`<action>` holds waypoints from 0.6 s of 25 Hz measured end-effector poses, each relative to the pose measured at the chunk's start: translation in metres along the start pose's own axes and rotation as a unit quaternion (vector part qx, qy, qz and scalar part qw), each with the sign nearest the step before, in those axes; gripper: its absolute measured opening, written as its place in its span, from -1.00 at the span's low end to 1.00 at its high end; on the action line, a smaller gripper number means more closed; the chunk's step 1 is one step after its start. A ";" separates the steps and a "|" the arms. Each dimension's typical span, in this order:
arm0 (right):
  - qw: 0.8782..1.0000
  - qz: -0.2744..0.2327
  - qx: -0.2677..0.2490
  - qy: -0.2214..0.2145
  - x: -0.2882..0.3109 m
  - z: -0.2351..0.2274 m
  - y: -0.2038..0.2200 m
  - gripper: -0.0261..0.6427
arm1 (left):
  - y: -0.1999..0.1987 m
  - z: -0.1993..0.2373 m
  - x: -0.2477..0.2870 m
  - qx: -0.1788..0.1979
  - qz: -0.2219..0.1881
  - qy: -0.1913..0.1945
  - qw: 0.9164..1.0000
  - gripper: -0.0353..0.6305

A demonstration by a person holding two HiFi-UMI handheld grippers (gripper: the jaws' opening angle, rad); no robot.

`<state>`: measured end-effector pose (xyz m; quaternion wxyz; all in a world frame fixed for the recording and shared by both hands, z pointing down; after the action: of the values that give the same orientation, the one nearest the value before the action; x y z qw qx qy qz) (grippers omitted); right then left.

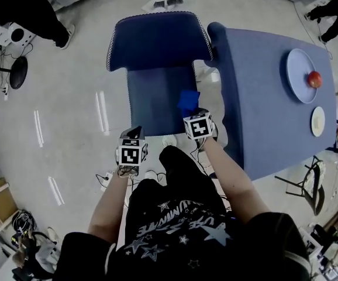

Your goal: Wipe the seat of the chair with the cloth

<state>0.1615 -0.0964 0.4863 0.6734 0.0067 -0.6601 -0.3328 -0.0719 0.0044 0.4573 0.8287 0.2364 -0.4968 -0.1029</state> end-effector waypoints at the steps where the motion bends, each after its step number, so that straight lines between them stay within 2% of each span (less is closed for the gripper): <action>1: 1.000 -0.013 -0.001 0.002 -0.011 0.002 -0.006 -0.77 | 0.000 -0.002 -0.007 0.001 -0.008 0.000 1.000 -0.83; 7: 0.998 -0.069 -0.007 0.007 -0.062 0.006 -0.026 -0.77 | -0.007 -0.020 -0.051 0.038 -0.059 0.005 0.997 -0.83; 11: 0.995 -0.103 0.001 0.010 -0.095 0.008 -0.030 -0.76 | -0.011 -0.031 -0.082 0.064 -0.099 0.010 0.993 -0.83; 15: 0.989 -0.146 0.020 0.012 -0.131 0.016 -0.034 -0.77 | -0.015 -0.031 -0.117 0.072 -0.138 0.008 0.988 -0.83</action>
<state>0.1443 -0.0562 0.3575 0.6255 0.1204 -0.6502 -0.4142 -0.1012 0.0478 0.3469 0.7912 0.3625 -0.4591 -0.1786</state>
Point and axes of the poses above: the fingertips, and each gripper's own axes: x forward along the fingers, z to its left, y out of its underside, the point moved 8 cm from there along -x, backward along the fingers, and after that the axes turned 13 degrees about y, right-handed, at the moved point
